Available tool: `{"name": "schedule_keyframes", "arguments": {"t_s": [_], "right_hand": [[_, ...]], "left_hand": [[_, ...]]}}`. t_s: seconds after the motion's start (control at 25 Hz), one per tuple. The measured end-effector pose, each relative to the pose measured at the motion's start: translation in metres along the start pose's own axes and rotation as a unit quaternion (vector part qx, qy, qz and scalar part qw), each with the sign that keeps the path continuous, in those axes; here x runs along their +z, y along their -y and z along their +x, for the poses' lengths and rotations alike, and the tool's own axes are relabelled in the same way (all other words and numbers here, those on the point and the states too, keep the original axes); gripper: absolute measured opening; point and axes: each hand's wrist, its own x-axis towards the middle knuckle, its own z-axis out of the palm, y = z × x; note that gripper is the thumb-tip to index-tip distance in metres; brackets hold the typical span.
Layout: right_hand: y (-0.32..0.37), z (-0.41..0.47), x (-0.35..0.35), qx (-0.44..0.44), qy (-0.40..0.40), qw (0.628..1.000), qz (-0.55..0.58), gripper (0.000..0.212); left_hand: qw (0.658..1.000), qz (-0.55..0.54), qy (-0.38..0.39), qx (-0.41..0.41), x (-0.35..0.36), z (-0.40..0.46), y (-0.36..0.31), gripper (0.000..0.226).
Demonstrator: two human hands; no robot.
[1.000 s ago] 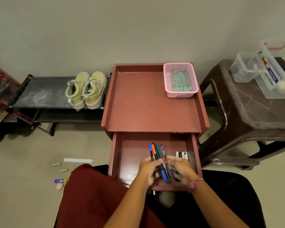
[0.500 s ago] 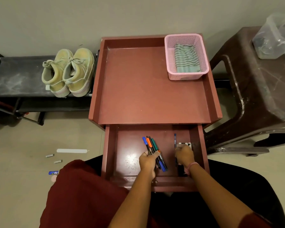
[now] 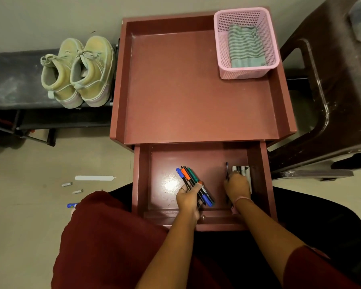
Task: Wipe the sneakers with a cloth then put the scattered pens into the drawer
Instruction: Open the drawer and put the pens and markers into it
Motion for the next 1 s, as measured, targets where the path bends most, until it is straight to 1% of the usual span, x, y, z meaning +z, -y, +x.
{"name": "schedule_keyframes", "arguments": {"t_s": [0.16, 0.24, 0.28, 0.32, 0.36, 0.4, 0.44, 0.48, 0.52, 0.56, 0.64, 0.68, 0.76, 0.8, 0.84, 0.88, 0.92, 1.0], "right_hand": [[-0.008, -0.002, 0.004, -0.018, -0.008, 0.998, -0.063, 0.025], [-0.009, -0.002, 0.0, -0.027, -0.001, 0.997, -0.075, 0.023], [-0.008, -0.002, -0.005, -0.044, 0.015, 0.997, -0.062, 0.02], [-0.004, -0.004, -0.012, -0.062, 0.04, 0.997, -0.011, 0.018], [0.002, -0.008, -0.02, -0.063, 0.075, 0.992, 0.077, 0.018], [0.01, -0.014, -0.03, -0.051, 0.121, 0.972, 0.193, 0.013], [0.019, -0.019, -0.039, -0.053, 0.172, 0.943, 0.281, 0.005], [0.026, -0.021, -0.044, -0.076, 0.217, 0.919, 0.319, 0.021], [0.032, -0.022, -0.046, -0.103, 0.255, 0.904, 0.328, 0.035], [0.036, -0.021, -0.044, -0.125, 0.277, 0.895, 0.327, 0.044], [0.038, -0.014, -0.038, -0.137, 0.28, 0.897, 0.314, 0.049], [0.037, -0.01, -0.036, -0.125, 0.272, 0.902, 0.311, 0.05], [0.033, -0.002, -0.036, -0.092, 0.21, 0.929, 0.291, 0.047], [0.029, 0.004, -0.035, -0.084, 0.168, 0.951, 0.247, 0.046], [0.024, 0.009, -0.034, -0.093, 0.132, 0.972, 0.172, 0.047], [0.02, 0.014, -0.032, -0.114, 0.113, 0.983, 0.091, 0.048], [0.017, 0.017, -0.03, -0.133, 0.104, 0.985, 0.03, 0.048], [0.015, 0.019, -0.029, -0.147, 0.11, 0.983, -0.009, 0.046]], "left_hand": [[1.0, 0.003, -0.001, -0.003, -0.004, -0.001, -0.001, 0.01], [1.0, 0.01, 0.007, -0.004, -0.005, -0.002, -0.001, 0.011], [1.0, 0.014, 0.017, -0.004, -0.006, -0.003, -0.001, 0.012], [0.999, 0.017, 0.031, -0.005, -0.007, -0.004, -0.001, 0.014], [0.999, 0.018, 0.045, -0.007, -0.007, -0.005, -0.002, 0.016], [0.998, 0.017, 0.058, -0.008, -0.007, -0.007, -0.003, 0.017], [0.997, 0.018, 0.07, -0.008, -0.007, -0.008, -0.004, 0.018], [0.996, 0.02, 0.081, -0.009, -0.007, -0.009, -0.004, 0.019], [0.995, 0.027, 0.092, -0.008, -0.006, -0.011, -0.005, 0.019], [0.995, 0.038, 0.097, -0.005, -0.005, -0.011, -0.004, 0.02], [0.994, 0.058, 0.093, 0.009, -0.004, -0.011, -0.002, 0.021], [0.995, 0.063, 0.081, 0.017, -0.004, -0.011, -0.002, 0.02], [0.997, 0.052, 0.05, 0.023, -0.006, -0.008, -0.001, 0.018], [0.998, 0.041, 0.038, 0.021, -0.008, -0.007, -0.001, 0.018], [0.999, 0.031, 0.029, 0.017, -0.009, -0.006, -0.002, 0.018], [0.999, 0.021, 0.025, 0.015, -0.011, -0.006, -0.002, 0.018], [0.999, 0.016, 0.023, 0.015, -0.011, -0.006, -0.002, 0.016], [0.999, 0.018, 0.022, 0.019, -0.011, -0.006, -0.002, 0.012]]}}
